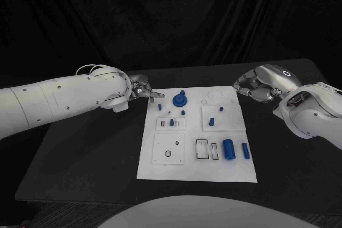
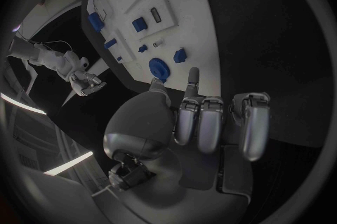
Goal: Assemble the parts on the task board
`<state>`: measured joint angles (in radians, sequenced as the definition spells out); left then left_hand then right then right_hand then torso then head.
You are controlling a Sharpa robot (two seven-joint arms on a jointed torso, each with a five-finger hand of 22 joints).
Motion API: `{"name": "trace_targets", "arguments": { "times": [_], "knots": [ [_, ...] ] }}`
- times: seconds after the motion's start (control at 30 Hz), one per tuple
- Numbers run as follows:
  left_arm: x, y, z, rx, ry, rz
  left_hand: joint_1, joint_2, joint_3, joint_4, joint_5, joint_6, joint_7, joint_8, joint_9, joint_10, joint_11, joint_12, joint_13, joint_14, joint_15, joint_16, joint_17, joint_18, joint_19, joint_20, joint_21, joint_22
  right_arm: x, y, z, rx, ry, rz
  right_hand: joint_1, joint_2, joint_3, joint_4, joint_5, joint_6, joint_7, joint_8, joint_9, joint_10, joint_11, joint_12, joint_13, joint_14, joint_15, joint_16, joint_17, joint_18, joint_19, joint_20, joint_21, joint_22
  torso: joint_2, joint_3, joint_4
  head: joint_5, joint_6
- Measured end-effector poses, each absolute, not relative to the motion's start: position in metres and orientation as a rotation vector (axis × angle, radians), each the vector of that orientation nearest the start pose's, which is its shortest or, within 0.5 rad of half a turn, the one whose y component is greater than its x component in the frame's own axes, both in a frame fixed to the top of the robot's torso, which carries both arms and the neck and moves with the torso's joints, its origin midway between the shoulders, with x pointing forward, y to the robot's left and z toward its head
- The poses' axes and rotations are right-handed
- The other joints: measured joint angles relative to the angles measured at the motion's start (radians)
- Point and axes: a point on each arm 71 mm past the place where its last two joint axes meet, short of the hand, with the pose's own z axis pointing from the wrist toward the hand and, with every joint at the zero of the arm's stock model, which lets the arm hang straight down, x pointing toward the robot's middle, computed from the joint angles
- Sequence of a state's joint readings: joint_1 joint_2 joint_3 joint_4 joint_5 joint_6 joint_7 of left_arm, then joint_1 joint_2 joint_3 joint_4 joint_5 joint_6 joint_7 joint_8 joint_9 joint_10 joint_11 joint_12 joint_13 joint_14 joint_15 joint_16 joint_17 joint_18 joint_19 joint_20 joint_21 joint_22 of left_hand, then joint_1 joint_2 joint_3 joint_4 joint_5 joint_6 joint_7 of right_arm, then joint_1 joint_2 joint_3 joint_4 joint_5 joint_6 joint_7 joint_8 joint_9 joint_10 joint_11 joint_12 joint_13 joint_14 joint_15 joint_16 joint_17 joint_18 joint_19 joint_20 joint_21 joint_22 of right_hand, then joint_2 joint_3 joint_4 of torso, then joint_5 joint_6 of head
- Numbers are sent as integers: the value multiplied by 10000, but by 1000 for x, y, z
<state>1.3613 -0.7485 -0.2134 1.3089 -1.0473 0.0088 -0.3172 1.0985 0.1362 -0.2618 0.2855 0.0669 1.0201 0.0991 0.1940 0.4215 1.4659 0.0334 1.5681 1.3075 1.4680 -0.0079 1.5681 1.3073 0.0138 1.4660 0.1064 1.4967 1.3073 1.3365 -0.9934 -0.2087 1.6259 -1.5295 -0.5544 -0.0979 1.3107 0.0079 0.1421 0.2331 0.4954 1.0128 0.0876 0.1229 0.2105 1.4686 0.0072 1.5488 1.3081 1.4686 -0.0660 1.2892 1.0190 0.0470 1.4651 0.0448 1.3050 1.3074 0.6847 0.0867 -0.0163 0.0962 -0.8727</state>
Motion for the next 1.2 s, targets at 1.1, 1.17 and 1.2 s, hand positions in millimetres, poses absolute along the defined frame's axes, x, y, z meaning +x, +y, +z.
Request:
{"name": "trace_targets", "arguments": {
  "times": [1.1,1.17,1.2],
  "knots": [
    [528,222,-219,-1368,22279,-4092,412,201,-7,-129,910,-111,-333,1124,2667,4,-280,0,1,-29,-279,0,0,0,-20,-301,0,0,465,-246,-158,-1995,14550,5526,0,0,29,-29,-3,0,0,0,-2,0,0,0,-5,0,0,-37,-25,0,0,0,-51,7,12,6,3,58,0],
    [527,221,-219,-1352,22309,-4091,506,178,33,-169,1094,-129,-346,1159,2810,4,-280,0,1,-29,-279,0,0,0,-20,-301,0,0,465,-246,-158,-1995,14551,5526,0,0,29,-29,1,0,0,0,-2,0,0,0,-5,0,0,-37,-26,0,0,0,-51,7,11,6,2,58,0],
    [527,221,-220,-1342,22325,-4091,505,179,46,-181,1146,-128,-347,1159,2850,4,-280,0,1,-29,-278,0,0,0,-20,-301,0,0,465,-246,-158,-1995,14552,5526,0,0,29,-29,34,0,0,0,-2,0,0,0,-5,0,0,-37,-33,0,0,0,-51,7,11,6,1,58,0]
  ]
}}
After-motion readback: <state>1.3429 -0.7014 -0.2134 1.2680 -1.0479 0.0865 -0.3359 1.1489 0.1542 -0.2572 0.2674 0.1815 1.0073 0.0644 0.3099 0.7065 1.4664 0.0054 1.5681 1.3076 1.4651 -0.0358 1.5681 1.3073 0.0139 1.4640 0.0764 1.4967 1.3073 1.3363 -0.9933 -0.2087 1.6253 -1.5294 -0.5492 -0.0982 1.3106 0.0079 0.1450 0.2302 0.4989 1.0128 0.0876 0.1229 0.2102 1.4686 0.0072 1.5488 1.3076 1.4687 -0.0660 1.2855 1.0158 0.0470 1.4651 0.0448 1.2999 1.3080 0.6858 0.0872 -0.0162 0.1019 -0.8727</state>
